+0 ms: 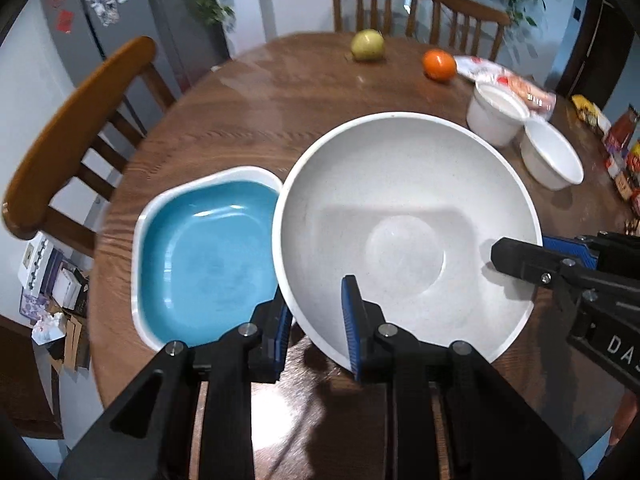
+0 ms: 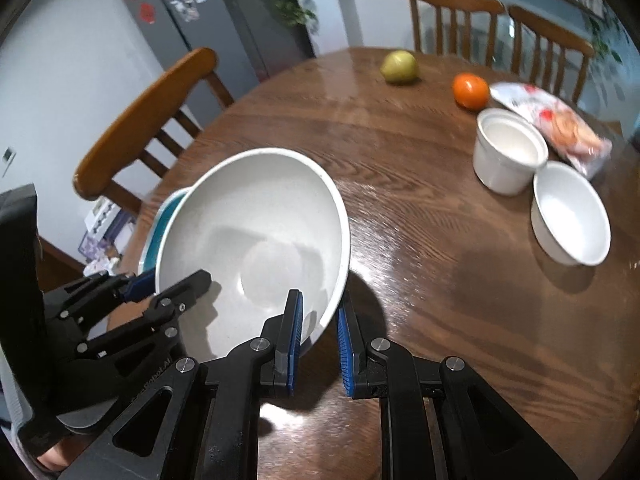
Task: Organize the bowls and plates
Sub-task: 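Carry the large white bowl beside the plate stack and set it down, then open both grippers and move toward the medium white bowl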
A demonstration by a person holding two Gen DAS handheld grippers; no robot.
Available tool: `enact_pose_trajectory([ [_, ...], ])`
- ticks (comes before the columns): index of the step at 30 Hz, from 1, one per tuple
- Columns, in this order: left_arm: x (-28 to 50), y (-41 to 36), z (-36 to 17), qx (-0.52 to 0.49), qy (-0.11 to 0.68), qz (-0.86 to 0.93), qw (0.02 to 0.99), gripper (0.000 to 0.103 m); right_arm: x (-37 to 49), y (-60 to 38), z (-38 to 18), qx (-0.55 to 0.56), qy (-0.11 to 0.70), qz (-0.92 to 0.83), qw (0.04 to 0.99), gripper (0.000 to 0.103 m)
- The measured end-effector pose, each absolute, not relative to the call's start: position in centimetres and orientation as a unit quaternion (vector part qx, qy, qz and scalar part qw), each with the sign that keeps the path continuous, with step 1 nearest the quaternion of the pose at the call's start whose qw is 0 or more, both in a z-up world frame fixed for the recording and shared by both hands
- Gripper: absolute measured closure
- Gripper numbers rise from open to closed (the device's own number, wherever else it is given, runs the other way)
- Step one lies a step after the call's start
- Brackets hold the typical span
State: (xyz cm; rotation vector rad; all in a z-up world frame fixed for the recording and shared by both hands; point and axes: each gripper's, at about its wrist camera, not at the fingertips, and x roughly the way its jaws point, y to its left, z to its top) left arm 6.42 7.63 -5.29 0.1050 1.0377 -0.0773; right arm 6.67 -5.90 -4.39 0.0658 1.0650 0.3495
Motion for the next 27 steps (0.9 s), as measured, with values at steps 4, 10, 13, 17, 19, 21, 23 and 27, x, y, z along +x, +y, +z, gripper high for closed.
enact_pose_trajectory([
  [4, 7.5, 6.6, -6.5, 0.066, 0.509, -0.042, 0.857, 0.081, 7.8, -6.7, -6.5, 0.040, 0.532, 0.151, 0.832, 0.085],
  [10, 8.3, 5.8, -7.1, 0.080, 0.515, -0.047, 0.852, 0.081, 8.4, -7.5, -7.5, 0.052, 0.542, 0.143, 0.826, 0.085],
  [13, 8.5, 5.7, -7.1, 0.080, 0.515, -0.046, 0.852, 0.077, 8.7, -7.2, -7.6, 0.044, 0.542, 0.137, 0.828, 0.085],
  [17, 9.0, 5.4, -7.0, 0.074, 0.514, -0.041, 0.854, 0.076, 9.0, -7.2, -7.7, 0.041, 0.541, 0.133, 0.829, 0.085],
  [19, 9.0, 5.5, -6.8, 0.070, 0.512, -0.041, 0.855, 0.073, 9.0, -7.4, -7.6, 0.041, 0.541, 0.133, 0.829, 0.085],
  [21, 9.0, 5.6, -6.5, 0.067, 0.507, -0.036, 0.859, 0.058, 8.9, -7.4, -7.5, 0.042, 0.537, 0.131, 0.832, 0.084],
  [23, 9.0, 5.8, -6.0, 0.062, 0.500, -0.029, 0.864, 0.044, 8.7, -7.8, -7.1, 0.042, 0.531, 0.127, 0.837, 0.082],
  [27, 8.7, 6.4, -5.0, 0.053, 0.491, -0.016, 0.869, 0.043, 8.1, -9.3, -6.1, 0.060, 0.520, 0.126, 0.843, 0.071],
])
